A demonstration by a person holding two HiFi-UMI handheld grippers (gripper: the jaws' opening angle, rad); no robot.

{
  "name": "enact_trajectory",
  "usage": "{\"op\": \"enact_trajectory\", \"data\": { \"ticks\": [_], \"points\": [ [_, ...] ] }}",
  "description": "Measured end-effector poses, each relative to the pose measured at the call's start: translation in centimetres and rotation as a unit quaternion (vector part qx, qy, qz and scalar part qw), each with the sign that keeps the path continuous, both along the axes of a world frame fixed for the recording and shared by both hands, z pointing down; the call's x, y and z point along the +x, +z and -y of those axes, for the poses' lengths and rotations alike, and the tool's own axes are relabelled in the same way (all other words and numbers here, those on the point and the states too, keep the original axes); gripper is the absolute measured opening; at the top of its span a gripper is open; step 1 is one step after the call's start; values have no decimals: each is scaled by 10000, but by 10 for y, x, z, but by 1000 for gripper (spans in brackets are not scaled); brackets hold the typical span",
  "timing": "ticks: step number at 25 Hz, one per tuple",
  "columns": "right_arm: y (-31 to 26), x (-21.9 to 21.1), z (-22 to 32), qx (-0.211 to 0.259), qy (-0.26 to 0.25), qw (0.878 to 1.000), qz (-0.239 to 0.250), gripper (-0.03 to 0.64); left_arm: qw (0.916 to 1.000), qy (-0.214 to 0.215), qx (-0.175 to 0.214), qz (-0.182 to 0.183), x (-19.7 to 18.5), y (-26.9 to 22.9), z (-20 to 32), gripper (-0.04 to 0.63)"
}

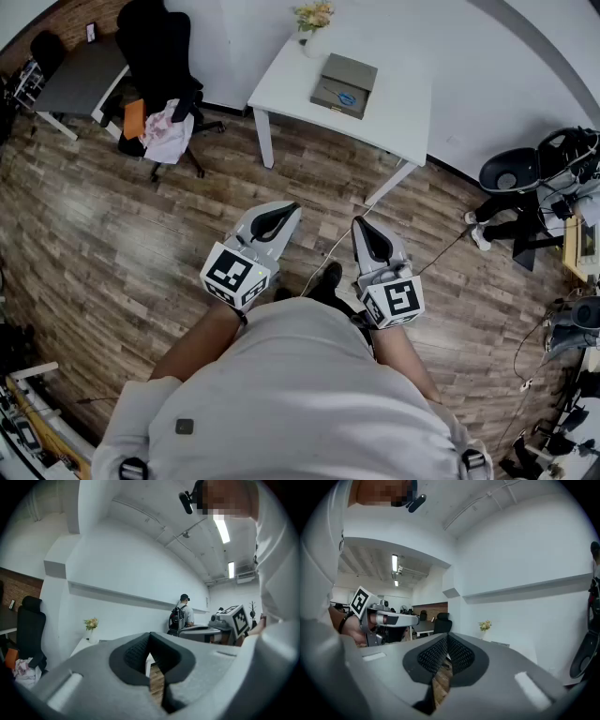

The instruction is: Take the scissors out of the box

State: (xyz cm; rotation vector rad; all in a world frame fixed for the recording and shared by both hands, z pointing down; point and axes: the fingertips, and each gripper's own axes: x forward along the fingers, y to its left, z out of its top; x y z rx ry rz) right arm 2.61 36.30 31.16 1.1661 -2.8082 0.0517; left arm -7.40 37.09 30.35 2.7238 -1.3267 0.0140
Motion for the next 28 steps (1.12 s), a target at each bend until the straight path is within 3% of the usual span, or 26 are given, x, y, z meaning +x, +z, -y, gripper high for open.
{"op": "enact_trajectory", "data": {
  "ticks": [12,28],
  "points": [
    [10,26,46,-120,-36,9999,4,9,9998,-75,-199,-11,22,15,43,5],
    [14,125,172,-65,-307,9994,146,9,9993,-303,-175,96,121,17,161,5]
  ]
}}
